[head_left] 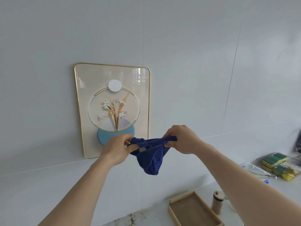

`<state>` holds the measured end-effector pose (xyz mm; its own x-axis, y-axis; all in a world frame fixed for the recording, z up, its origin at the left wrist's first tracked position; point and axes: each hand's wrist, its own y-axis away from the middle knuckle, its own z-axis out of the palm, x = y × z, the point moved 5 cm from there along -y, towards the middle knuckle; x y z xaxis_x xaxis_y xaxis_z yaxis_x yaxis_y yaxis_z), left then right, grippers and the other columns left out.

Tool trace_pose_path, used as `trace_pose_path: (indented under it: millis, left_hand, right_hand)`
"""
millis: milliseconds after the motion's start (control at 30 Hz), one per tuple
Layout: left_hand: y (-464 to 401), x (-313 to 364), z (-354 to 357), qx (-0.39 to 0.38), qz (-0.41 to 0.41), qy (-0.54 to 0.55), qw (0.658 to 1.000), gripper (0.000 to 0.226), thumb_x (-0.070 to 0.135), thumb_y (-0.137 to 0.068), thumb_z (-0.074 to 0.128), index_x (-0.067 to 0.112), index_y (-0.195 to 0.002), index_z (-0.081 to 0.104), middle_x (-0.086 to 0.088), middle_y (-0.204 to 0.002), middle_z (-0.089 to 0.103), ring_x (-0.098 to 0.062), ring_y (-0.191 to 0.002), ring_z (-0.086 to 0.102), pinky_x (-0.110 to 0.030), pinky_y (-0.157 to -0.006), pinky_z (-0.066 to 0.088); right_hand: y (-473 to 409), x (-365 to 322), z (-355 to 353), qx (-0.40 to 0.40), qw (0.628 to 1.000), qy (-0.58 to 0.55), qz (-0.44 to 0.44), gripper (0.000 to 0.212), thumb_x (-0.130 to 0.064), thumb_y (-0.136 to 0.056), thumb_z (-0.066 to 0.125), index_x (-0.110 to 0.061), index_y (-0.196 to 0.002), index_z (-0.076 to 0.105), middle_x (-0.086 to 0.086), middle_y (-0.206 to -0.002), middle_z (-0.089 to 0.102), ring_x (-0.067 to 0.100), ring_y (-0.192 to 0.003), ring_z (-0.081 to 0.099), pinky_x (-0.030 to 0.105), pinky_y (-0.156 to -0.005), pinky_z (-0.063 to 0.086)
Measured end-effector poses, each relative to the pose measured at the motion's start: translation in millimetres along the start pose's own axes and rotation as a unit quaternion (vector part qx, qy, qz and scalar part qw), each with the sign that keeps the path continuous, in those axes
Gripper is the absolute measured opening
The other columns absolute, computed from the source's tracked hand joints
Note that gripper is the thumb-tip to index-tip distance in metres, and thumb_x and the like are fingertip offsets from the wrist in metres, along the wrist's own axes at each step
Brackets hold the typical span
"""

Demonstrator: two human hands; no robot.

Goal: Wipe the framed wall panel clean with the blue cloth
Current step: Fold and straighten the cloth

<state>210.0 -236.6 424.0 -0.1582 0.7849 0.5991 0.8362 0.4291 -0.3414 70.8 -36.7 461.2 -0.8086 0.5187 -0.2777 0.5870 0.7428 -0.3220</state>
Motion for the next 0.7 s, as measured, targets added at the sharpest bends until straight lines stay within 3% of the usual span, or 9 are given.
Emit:
trace_pose_path:
  millis: [267,533,700]
  left_hand:
    - [-27,28,61,-0.023,-0.003,0.005,1.000,0.011,0.046,-0.092,0.070,0.036,-0.095,0.066,0.014,-0.101,0.074,-0.012,-0.102,0.070,-0.041,-0.090,0.057]
    - [-51,44,144,-0.064,-0.032,0.011,0.997,0.012,0.048,-0.090,0.071,0.037,-0.093,0.069,0.023,-0.095,0.072,-0.006,-0.100,0.069,-0.047,-0.094,0.056]
    - [-60,44,204,-0.093,-0.061,0.012,0.994,0.013,0.050,-0.090,0.071,0.038,-0.092,0.068,0.021,-0.096,0.074,-0.006,-0.099,0.069,-0.043,-0.092,0.057]
  right_hand:
    - [9,66,-3,-0.004,1.000,0.003,0.019,0.017,-0.022,-0.092,0.072,-0.029,-0.107,0.077,-0.013,-0.095,0.070,0.019,-0.098,0.063,0.040,-0.086,0.056]
    - [17,150,17,-0.030,0.998,-0.006,0.058,0.017,-0.021,-0.092,0.071,-0.030,-0.105,0.077,-0.012,-0.096,0.070,0.020,-0.097,0.062,0.040,-0.085,0.055]
    - [22,203,45,-0.058,0.995,-0.004,0.078,0.019,-0.021,-0.092,0.069,-0.029,-0.108,0.076,-0.008,-0.105,0.073,0.021,-0.100,0.062,0.041,-0.086,0.055]
